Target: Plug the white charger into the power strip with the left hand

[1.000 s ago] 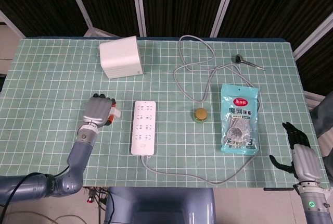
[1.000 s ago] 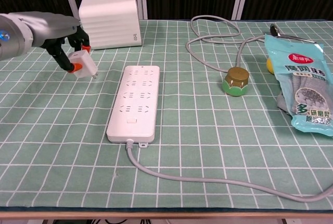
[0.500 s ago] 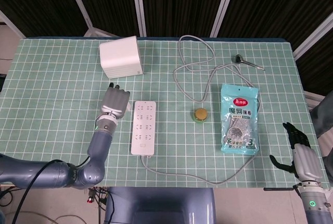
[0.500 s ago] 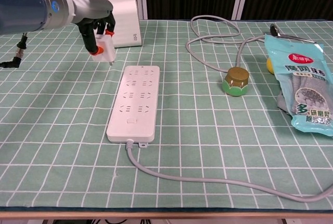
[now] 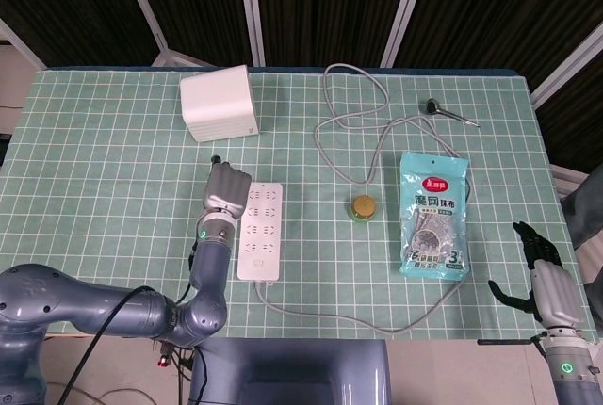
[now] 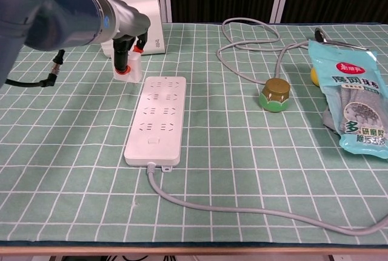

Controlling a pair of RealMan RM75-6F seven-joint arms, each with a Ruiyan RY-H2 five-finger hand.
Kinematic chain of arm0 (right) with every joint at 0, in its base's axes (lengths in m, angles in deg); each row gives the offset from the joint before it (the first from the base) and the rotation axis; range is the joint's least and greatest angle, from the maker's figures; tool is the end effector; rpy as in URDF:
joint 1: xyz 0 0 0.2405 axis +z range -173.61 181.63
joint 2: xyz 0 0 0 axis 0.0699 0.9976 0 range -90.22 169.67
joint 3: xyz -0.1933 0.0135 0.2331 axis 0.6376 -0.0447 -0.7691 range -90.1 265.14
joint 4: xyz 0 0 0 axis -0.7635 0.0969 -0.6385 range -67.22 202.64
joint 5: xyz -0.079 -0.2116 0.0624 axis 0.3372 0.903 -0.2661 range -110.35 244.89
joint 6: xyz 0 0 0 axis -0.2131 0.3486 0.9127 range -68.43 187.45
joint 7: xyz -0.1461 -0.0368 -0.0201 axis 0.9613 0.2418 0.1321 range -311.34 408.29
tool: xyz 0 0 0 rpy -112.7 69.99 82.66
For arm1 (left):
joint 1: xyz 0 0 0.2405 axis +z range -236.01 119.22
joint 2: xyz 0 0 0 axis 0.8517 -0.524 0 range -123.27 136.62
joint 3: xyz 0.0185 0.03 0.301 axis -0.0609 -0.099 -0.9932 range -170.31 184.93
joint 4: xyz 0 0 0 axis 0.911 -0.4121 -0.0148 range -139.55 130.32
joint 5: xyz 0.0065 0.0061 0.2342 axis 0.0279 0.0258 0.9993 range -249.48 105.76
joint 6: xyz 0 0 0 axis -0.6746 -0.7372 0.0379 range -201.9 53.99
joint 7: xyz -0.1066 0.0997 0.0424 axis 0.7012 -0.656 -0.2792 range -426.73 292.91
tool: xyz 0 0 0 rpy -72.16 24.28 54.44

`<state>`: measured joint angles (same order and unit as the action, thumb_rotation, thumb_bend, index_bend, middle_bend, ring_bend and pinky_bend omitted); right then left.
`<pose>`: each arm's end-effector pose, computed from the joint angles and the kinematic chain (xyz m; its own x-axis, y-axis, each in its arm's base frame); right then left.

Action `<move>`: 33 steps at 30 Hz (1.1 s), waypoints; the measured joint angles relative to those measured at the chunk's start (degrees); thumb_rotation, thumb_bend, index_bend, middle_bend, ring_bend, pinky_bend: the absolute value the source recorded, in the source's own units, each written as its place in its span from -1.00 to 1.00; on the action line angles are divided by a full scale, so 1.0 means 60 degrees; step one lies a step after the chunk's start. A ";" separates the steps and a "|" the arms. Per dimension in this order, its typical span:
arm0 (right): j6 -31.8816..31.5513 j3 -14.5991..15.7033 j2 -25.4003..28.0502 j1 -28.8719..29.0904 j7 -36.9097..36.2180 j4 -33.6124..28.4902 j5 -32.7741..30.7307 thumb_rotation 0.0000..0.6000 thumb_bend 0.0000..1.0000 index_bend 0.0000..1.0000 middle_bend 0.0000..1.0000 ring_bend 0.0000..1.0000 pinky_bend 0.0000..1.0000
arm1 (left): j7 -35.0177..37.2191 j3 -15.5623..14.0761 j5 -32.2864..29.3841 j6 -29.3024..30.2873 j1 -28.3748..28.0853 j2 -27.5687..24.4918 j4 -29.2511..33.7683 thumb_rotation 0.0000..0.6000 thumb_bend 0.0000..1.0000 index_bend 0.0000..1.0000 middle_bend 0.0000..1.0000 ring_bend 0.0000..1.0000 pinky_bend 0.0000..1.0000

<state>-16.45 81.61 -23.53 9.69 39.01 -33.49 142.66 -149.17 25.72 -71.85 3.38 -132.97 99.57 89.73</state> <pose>-0.3534 -0.2061 0.1399 0.0609 -0.0913 0.9940 -0.9852 0.1541 0.0745 -0.0262 0.4252 -0.0448 0.8509 0.2982 0.4326 0.5001 -0.2071 -0.8409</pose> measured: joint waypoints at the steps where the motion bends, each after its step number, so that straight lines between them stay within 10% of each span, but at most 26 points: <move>1: 0.0007 0.0000 0.0007 0.0000 -0.0013 -0.0006 -0.0007 1.00 -0.32 -1.00 -1.00 -1.00 -1.00 | -0.0030 0.0016 -0.0022 0.0012 -0.0047 0.0067 -0.0058 1.00 0.24 0.54 0.58 -0.46 -0.68; 33: 0.0088 -0.0017 0.0055 0.0010 -0.0113 -0.0044 -0.0088 1.00 -0.32 -1.00 -1.00 -1.00 -1.00 | -0.0435 0.0048 -0.0033 -0.0217 -0.0481 0.1040 -0.0937 1.00 0.25 0.55 0.59 -0.43 -0.68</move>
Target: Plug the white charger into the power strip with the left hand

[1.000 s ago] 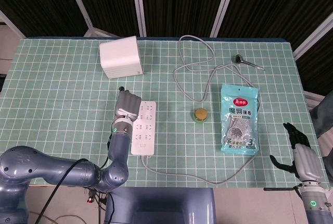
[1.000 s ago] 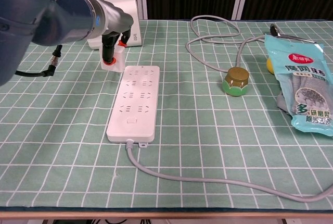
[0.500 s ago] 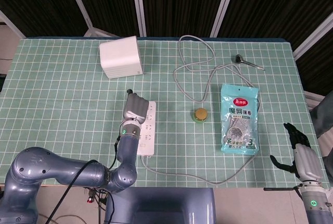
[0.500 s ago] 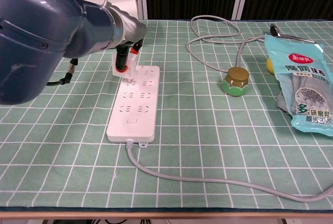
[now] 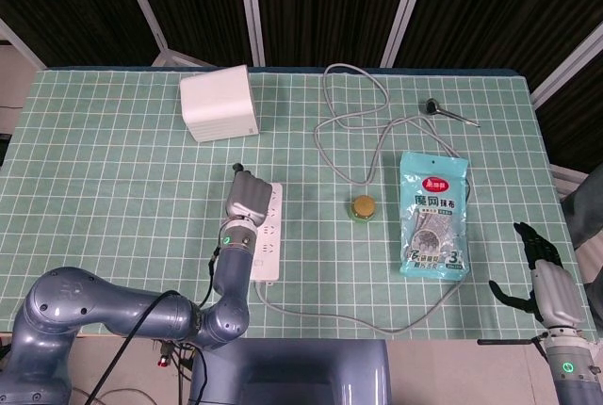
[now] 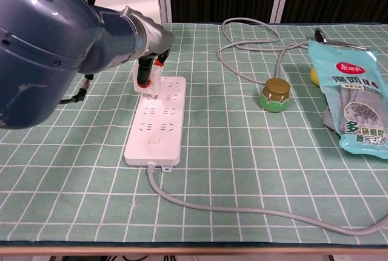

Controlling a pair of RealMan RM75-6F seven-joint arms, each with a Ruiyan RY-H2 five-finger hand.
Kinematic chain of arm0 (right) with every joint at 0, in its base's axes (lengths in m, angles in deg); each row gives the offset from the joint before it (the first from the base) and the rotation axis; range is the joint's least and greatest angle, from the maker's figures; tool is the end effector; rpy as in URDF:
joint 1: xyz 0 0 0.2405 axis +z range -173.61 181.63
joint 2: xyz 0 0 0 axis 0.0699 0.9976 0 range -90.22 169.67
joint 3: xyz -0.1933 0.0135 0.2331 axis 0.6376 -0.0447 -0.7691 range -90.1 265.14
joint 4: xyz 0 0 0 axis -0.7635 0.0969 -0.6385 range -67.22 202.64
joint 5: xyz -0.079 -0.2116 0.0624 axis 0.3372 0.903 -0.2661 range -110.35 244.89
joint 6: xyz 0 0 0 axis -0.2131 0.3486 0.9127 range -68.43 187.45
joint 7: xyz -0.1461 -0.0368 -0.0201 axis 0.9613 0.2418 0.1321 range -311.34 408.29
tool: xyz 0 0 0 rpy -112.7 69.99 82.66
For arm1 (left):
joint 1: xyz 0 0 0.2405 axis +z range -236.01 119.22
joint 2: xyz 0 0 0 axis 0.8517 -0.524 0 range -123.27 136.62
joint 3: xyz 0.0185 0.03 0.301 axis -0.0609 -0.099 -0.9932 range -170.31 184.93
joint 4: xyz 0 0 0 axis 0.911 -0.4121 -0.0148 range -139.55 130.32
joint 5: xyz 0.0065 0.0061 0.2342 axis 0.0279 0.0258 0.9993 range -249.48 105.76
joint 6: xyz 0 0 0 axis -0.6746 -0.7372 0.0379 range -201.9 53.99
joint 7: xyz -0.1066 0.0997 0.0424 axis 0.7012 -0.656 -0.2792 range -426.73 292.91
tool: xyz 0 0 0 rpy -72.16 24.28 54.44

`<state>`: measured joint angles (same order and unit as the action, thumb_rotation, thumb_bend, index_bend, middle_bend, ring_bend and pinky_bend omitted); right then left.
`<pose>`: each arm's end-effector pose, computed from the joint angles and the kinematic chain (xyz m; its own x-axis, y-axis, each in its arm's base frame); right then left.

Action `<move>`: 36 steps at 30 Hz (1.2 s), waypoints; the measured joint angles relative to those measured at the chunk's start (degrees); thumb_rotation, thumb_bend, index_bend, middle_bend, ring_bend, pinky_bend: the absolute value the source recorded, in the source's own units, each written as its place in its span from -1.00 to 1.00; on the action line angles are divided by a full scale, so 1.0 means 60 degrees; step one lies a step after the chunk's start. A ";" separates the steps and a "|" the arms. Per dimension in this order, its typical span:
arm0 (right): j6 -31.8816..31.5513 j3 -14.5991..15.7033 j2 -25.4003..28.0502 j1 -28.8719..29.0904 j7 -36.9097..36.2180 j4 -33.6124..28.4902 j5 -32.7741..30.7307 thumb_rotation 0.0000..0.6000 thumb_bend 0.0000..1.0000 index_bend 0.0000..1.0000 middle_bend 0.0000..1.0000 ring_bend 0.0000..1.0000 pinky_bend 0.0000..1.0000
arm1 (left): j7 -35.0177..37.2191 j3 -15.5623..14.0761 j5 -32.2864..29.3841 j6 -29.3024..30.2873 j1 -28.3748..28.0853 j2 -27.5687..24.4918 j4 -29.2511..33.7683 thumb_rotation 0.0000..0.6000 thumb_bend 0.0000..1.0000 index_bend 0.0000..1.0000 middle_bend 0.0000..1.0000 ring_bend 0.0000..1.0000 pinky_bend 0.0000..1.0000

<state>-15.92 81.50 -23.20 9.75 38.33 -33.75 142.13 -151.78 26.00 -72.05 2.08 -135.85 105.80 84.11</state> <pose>-0.3540 -0.2065 0.1408 0.0470 -0.0948 0.9944 -0.9846 0.1635 0.0622 -0.0059 0.4193 -0.0824 0.8748 0.2831 0.3931 0.4649 -0.2623 -0.8456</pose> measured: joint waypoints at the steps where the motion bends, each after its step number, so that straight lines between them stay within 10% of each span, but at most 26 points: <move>1: 0.0001 0.0002 0.0002 -0.0001 -0.0001 -0.0004 0.0002 1.00 -0.32 -1.00 -1.00 -1.00 -1.00 | 0.0015 0.0002 0.0021 -0.0009 0.0002 0.0006 -0.0002 1.00 0.25 0.55 0.59 -0.42 -0.68; 36: 0.0012 -0.0001 0.0012 -0.0008 -0.0029 -0.0034 -0.0026 1.00 -0.32 -1.00 -1.00 -1.00 -1.00 | 0.0093 -0.0112 0.0167 -0.0269 0.0123 0.0422 -0.0363 1.00 0.25 0.56 0.60 -0.41 -0.68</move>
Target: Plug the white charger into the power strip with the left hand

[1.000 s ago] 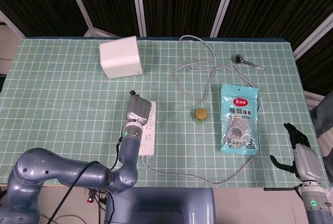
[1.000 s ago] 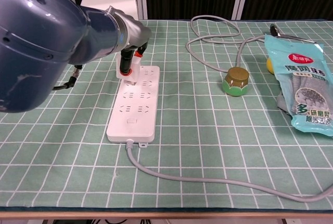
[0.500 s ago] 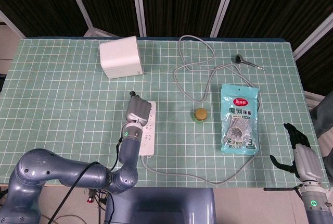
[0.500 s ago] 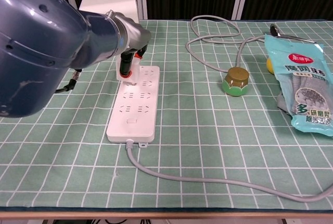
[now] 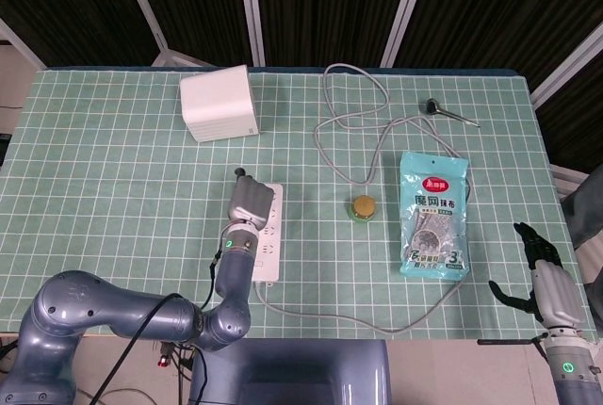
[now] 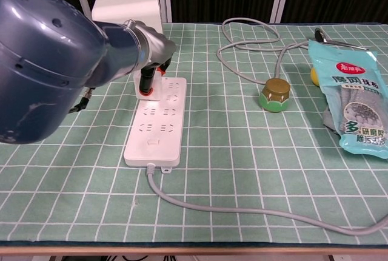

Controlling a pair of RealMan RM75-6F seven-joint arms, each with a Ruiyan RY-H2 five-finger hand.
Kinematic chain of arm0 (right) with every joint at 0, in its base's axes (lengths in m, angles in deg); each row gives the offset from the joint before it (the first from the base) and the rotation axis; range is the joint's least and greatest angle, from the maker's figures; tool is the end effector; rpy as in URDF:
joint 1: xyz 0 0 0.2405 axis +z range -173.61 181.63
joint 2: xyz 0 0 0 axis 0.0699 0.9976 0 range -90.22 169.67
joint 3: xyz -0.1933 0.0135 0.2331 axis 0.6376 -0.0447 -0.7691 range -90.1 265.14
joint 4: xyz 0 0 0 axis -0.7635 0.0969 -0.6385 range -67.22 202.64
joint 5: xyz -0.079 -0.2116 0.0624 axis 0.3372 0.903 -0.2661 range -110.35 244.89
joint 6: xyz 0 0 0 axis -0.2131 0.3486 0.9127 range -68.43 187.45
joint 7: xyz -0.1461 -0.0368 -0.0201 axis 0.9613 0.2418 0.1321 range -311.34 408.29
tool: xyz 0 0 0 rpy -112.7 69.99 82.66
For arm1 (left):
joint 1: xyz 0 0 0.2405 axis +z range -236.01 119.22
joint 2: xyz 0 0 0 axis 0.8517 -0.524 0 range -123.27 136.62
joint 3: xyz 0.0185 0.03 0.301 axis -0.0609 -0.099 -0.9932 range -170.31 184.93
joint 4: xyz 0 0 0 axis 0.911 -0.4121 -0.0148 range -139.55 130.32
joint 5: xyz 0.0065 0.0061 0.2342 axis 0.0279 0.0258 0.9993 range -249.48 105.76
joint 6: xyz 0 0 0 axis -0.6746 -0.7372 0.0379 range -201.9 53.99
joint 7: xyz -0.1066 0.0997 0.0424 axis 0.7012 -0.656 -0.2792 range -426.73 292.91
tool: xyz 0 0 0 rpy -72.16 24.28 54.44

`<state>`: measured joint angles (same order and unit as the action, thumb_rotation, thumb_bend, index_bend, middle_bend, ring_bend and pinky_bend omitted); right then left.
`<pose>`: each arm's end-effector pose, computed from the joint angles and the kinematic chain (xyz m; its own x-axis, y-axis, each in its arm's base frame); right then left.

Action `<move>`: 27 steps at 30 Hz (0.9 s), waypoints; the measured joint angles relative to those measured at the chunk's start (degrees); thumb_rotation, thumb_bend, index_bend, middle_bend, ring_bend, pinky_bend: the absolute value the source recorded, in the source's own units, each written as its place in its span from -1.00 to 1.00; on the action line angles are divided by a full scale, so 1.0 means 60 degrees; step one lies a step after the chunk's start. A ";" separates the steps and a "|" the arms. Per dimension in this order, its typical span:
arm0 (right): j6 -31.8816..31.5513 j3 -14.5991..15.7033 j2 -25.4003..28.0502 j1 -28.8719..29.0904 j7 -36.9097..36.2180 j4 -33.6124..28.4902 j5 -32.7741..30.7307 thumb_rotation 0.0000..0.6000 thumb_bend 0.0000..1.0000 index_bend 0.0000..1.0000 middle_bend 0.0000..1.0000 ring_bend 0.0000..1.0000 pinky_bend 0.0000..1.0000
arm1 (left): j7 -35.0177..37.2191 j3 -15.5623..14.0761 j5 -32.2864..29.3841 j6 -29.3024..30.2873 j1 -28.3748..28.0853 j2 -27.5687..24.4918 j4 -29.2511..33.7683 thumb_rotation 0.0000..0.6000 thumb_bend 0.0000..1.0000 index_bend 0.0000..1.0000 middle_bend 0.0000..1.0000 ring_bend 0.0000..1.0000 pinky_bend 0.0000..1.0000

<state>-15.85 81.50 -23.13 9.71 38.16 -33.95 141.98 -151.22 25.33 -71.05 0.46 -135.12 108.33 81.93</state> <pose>-0.3538 -0.2061 0.1408 0.0411 -0.0953 0.9946 -0.9844 0.1668 0.0567 -0.0111 0.4138 -0.1005 0.8723 0.2955 0.3896 0.4700 -0.2867 -0.8348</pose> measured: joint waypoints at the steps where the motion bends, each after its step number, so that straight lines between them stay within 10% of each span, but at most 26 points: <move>1: -0.0003 0.0001 0.0001 -0.0002 -0.0003 0.0000 0.0003 1.00 -0.32 -1.00 -1.00 -1.00 -1.00 | 0.0007 -0.0008 0.0016 -0.0016 0.0001 0.0038 -0.0035 1.00 0.25 0.56 0.60 -0.41 -0.68; 27: 0.0050 0.0009 0.0026 0.0000 -0.0076 -0.0024 -0.0019 1.00 -0.32 -1.00 -1.00 -1.00 -1.00 | -0.0005 -0.0198 0.0350 -0.0298 0.0014 0.0555 -0.0422 1.00 0.25 0.57 0.62 -0.38 -0.67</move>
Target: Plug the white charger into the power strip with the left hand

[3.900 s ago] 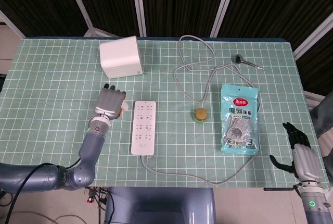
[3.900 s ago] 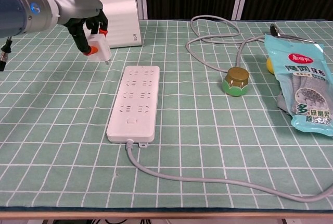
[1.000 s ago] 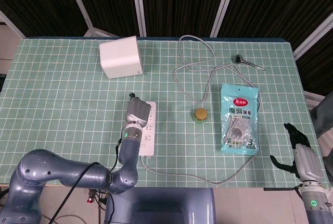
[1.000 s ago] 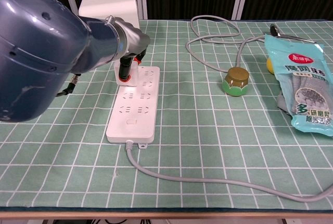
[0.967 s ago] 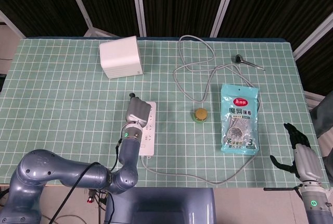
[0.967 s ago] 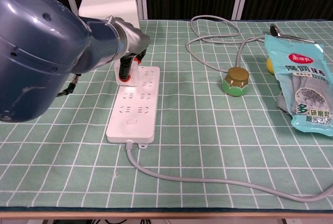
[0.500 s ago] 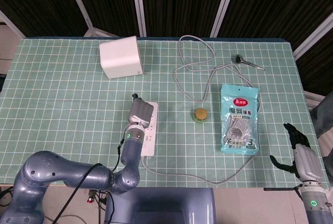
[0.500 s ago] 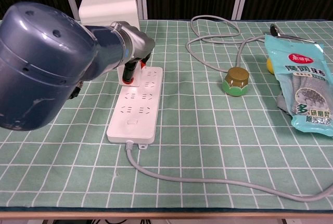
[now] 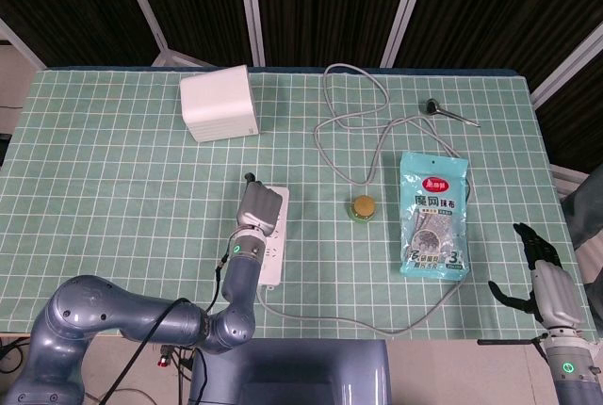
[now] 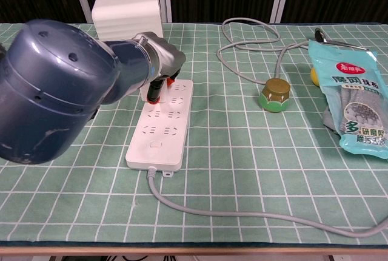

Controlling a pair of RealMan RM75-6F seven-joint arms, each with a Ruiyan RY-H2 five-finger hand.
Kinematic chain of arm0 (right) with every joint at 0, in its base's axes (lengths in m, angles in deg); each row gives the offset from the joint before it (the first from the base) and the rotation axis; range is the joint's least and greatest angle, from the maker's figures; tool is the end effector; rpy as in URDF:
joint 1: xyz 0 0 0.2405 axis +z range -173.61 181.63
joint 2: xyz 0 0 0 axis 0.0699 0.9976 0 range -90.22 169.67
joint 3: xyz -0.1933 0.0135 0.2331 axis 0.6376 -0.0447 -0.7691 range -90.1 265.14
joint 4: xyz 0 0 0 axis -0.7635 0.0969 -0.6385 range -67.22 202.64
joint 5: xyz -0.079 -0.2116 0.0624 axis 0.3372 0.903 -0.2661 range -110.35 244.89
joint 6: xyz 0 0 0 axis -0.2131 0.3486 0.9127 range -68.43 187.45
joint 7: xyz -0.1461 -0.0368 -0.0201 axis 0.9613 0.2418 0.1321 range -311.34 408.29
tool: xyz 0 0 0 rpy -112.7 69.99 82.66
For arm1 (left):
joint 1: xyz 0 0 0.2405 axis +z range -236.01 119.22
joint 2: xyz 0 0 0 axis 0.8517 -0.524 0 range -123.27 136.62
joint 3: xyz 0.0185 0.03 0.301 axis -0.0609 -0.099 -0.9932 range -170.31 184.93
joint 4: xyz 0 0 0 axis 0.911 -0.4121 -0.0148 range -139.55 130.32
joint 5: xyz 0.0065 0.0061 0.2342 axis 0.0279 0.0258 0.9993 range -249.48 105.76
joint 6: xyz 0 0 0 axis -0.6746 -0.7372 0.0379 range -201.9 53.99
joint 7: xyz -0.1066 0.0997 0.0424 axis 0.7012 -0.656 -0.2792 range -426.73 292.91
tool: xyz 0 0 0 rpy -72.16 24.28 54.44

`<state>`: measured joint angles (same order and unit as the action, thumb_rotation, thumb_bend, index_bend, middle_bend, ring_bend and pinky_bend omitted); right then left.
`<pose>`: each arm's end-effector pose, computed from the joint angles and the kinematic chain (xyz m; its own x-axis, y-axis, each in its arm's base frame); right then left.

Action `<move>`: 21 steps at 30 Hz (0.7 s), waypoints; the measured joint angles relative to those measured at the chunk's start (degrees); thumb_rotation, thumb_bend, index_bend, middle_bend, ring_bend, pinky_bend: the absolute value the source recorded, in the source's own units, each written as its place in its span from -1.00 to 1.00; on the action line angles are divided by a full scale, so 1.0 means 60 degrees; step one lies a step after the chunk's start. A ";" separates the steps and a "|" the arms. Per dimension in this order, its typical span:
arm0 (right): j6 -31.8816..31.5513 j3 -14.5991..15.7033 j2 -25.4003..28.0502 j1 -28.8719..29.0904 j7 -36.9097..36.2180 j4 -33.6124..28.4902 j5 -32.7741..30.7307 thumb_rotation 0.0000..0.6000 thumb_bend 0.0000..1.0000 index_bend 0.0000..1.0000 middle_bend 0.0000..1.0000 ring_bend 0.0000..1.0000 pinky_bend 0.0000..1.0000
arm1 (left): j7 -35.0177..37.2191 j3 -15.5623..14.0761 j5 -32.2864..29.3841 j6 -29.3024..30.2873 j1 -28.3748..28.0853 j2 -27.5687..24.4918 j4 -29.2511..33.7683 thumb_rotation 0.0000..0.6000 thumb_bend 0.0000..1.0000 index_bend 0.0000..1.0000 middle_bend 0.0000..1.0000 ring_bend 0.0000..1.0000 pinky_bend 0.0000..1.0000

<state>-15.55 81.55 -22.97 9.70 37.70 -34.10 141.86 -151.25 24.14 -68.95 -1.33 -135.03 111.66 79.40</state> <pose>-0.3540 -0.2057 0.1407 0.0321 -0.0994 0.9945 -0.9841 0.1708 0.0488 -0.0105 0.4041 -0.1238 0.8856 0.2796 0.3708 0.4519 -0.3341 -0.8272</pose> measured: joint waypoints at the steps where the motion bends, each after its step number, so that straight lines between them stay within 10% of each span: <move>1: -0.0005 -0.0001 0.0003 0.0001 0.0003 -0.0009 0.0007 1.00 -0.32 -1.00 -1.00 -1.00 -1.00 | -0.0004 -0.0003 0.0009 -0.0008 0.0000 0.0018 -0.0021 1.00 0.25 0.57 0.62 -0.38 -0.67; 13: -0.0004 0.0004 0.0006 -0.0001 -0.0003 -0.0013 0.0013 1.00 -0.32 -1.00 -1.00 -1.00 -1.00 | 0.0022 -0.0001 0.0153 -0.0100 0.0010 0.0193 -0.0165 1.00 0.20 0.55 0.59 -0.37 -0.67; 21: -0.0015 -0.0006 -0.0002 -0.0005 0.0039 -0.0018 -0.0026 1.00 -0.32 -1.00 -1.00 -1.00 -1.00 | -0.0345 -0.0021 0.0110 0.0135 -0.0036 -0.0046 0.0049 1.00 -0.82 -0.55 -0.62 -0.82 -0.98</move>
<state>-15.64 81.51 -22.98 9.67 37.94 -34.21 141.70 -153.32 24.02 -68.29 -0.52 -135.25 111.38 79.70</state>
